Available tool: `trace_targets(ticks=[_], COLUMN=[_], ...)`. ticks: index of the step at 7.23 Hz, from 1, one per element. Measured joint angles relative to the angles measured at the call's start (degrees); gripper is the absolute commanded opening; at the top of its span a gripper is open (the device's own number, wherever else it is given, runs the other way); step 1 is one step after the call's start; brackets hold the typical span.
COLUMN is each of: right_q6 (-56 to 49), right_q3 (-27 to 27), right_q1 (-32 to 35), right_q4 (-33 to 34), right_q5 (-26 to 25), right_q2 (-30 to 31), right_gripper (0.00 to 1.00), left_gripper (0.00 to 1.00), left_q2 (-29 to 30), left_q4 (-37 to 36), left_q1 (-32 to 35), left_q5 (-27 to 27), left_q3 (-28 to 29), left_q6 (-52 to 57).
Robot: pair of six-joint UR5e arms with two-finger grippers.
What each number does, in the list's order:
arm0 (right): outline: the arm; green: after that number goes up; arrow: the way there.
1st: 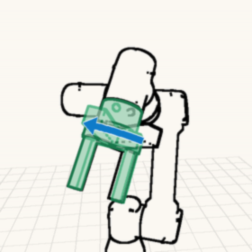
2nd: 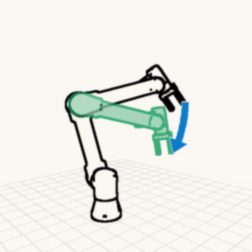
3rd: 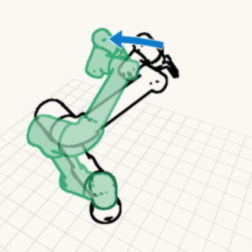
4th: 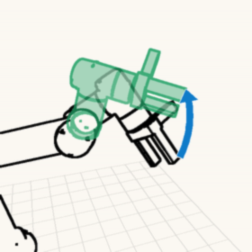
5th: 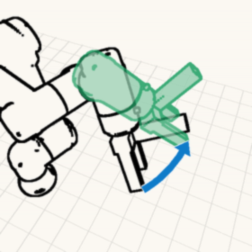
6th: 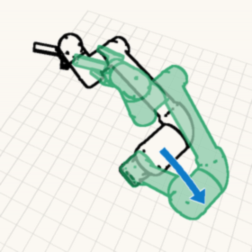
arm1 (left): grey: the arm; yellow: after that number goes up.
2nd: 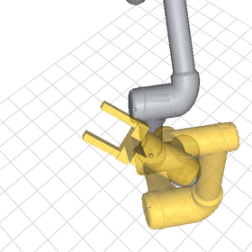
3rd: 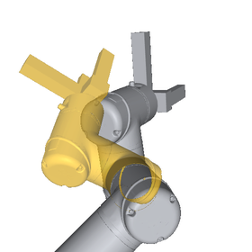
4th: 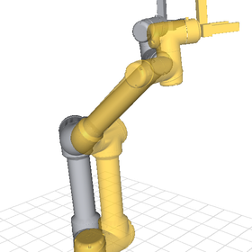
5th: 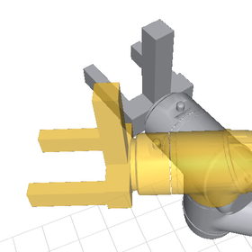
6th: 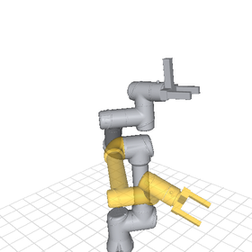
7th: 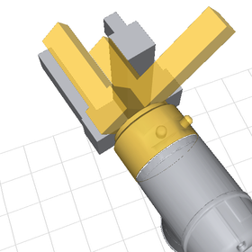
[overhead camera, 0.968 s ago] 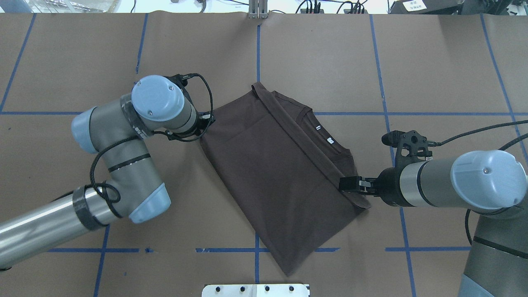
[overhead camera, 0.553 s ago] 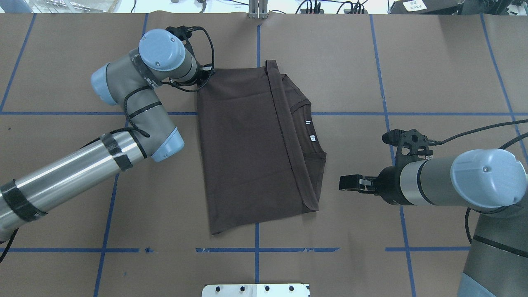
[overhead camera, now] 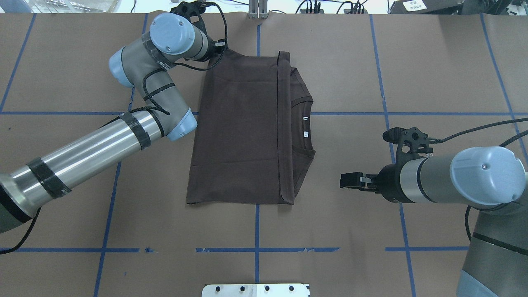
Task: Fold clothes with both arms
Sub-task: 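Move the right gripper to the shirt's side edge near the collar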
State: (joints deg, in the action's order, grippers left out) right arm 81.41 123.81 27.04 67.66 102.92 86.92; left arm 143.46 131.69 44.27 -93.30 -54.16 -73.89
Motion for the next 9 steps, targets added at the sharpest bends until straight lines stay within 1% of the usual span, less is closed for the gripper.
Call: trace_targets(ticks=[2,3,4,5,7,9], right_q6=[-0.02,-0.09,-0.26,-0.64,-1.72,-2.03], right_q3=[-0.39,-1.25,-3.11,-5.02,-9.02,-14.7], right_q1=[0.0,0.0,-0.11,-0.31,-1.34,-2.72], right_q4=[0.03,0.09,1.09,4.76,15.88,21.7], right_q5=[0.0,0.04,0.11,0.15,-0.1,-0.42], right_q2=[-0.16,-0.49,-2.06,-5.43,-15.32,-23.04], right_gripper=[1.0,1.0,1.0,1.0,1.0,1.0], left_gripper=[1.0,1.0,1.0,1.0,1.0,1.0], left_q2=[-0.01,-0.07,-0.44,-2.37,-9.17,-13.39], left_q4=[0.17,-0.75,-3.41,-6.64,-13.58,-20.57], left_q1=[0.49,1.14,1.51,1.69,1.73,1.76], left_q5=[1.83,0.74,-2.43,-5.62,-9.57,-10.72], left_q3=[0.36,-0.4,-2.68,-7.51,-21.16,-31.55], left_q6=[1.48,1.74,1.85,1.91,2.69,4.48])
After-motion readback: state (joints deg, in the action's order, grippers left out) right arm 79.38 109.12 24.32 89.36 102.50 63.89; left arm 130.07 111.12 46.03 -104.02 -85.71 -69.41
